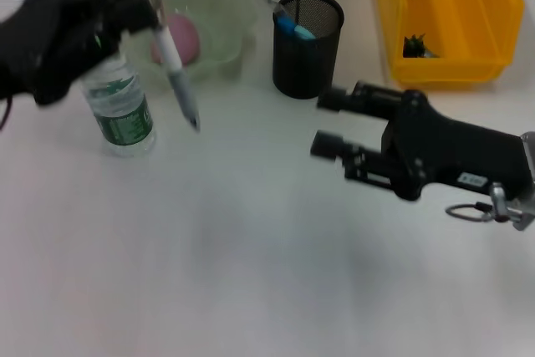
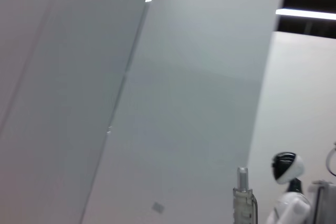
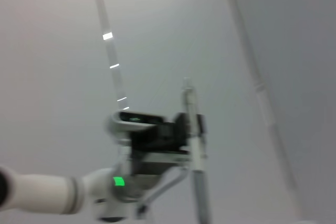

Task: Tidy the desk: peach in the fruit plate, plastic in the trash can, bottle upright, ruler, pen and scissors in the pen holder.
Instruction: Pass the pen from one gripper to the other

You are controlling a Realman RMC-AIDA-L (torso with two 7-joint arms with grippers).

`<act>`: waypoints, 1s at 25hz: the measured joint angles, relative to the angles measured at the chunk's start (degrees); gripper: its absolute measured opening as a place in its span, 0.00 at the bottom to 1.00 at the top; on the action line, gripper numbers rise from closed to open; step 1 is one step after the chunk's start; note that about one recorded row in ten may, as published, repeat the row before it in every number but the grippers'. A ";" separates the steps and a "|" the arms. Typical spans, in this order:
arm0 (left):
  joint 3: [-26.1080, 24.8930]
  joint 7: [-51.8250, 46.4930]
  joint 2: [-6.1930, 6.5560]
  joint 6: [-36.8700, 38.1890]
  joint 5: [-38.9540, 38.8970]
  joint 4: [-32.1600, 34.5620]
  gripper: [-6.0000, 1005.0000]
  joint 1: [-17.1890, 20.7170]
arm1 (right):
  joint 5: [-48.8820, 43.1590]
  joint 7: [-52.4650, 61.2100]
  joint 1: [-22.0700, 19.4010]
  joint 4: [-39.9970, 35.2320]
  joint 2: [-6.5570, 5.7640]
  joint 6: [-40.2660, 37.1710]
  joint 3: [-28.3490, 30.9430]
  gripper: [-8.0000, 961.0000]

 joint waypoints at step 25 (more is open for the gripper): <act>4.53 12.67 -1.24 -1.35 9.71 -6.97 0.14 -2.65 | -4.92 8.39 7.10 -5.54 0.80 2.29 -4.65 0.60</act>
